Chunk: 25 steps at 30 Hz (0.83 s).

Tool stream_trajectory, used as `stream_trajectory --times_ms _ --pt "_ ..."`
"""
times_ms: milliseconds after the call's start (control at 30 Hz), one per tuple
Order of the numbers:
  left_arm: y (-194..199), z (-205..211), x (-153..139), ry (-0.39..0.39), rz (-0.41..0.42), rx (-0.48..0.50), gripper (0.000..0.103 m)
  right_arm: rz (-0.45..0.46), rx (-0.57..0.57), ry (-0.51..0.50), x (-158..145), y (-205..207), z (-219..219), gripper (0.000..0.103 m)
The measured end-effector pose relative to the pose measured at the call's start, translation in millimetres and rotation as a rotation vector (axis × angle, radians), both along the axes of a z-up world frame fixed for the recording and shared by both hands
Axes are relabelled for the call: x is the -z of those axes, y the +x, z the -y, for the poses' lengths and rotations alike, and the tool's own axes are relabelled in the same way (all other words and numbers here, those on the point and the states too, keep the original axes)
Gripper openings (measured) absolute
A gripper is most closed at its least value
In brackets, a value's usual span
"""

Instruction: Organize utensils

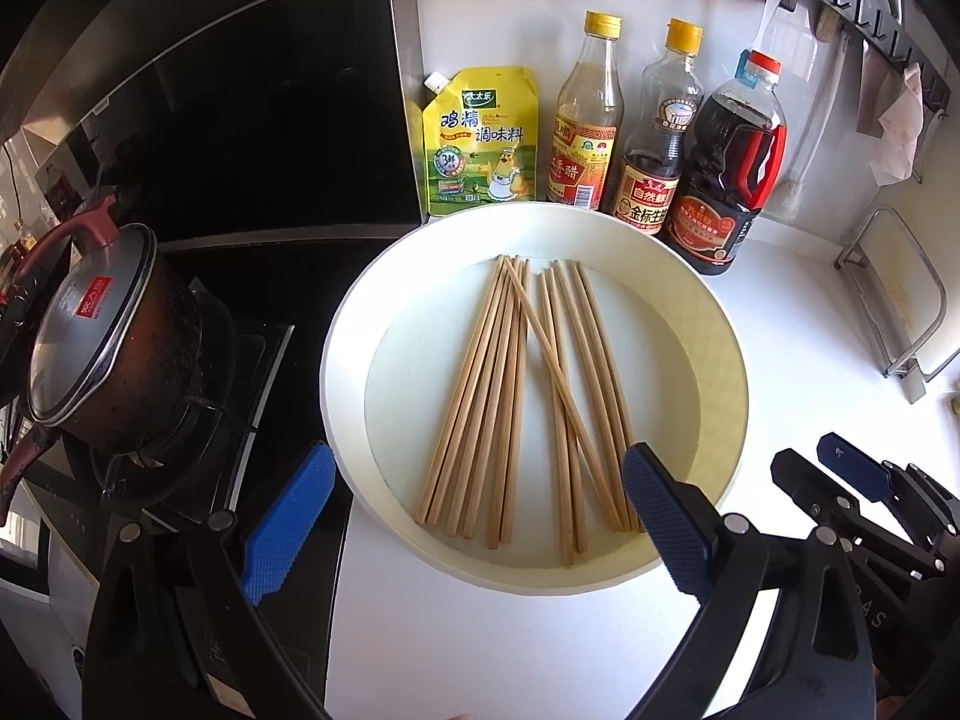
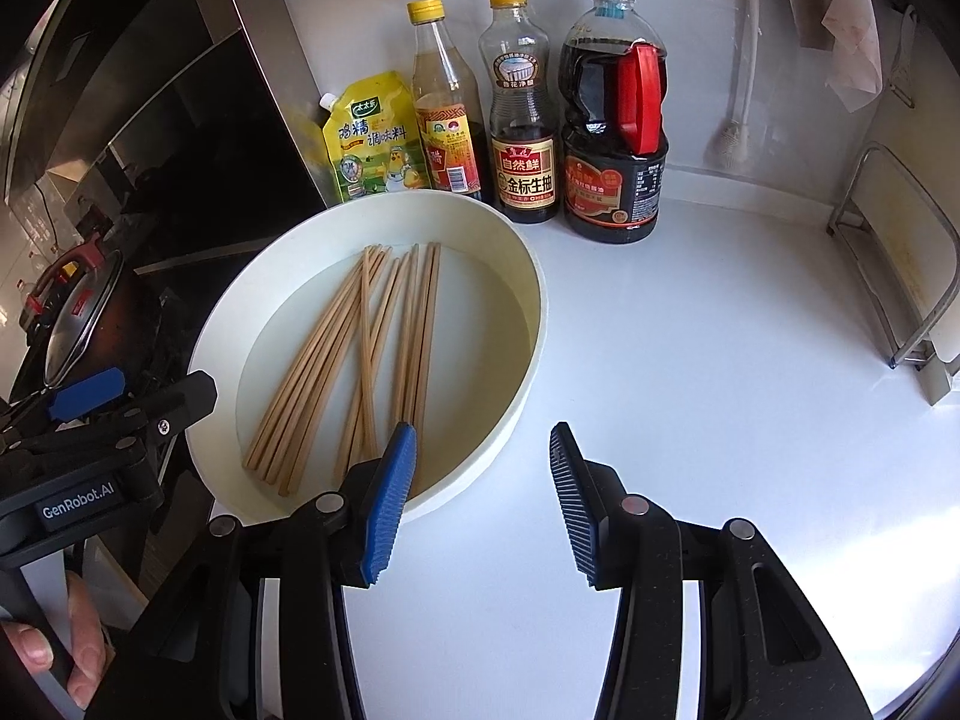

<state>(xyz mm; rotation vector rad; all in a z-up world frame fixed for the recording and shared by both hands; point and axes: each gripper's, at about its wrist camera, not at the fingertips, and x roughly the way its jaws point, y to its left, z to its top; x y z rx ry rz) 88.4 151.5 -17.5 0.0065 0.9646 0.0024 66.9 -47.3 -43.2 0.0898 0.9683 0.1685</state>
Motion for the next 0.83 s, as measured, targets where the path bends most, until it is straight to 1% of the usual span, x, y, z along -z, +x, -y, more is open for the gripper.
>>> stream_trajectory --times_ms 300,467,600,833 --pt "-0.4 0.9 0.2 0.002 0.0 0.003 0.095 0.001 -0.012 -0.003 -1.7 2.3 -2.0 0.045" --pt "-1.3 -1.8 -1.3 -0.014 0.009 0.003 0.095 0.001 -0.012 -0.003 -1.9 2.3 -2.4 0.045" --pt "-1.6 -2.3 -1.8 0.0 0.0 -0.009 0.096 0.001 -0.011 -0.004 -1.8 2.2 -2.6 0.045" --pt "1.4 -6.8 0.1 -0.007 -0.012 -0.016 0.096 -0.001 -0.011 -0.004 -1.7 2.7 -3.6 0.045"
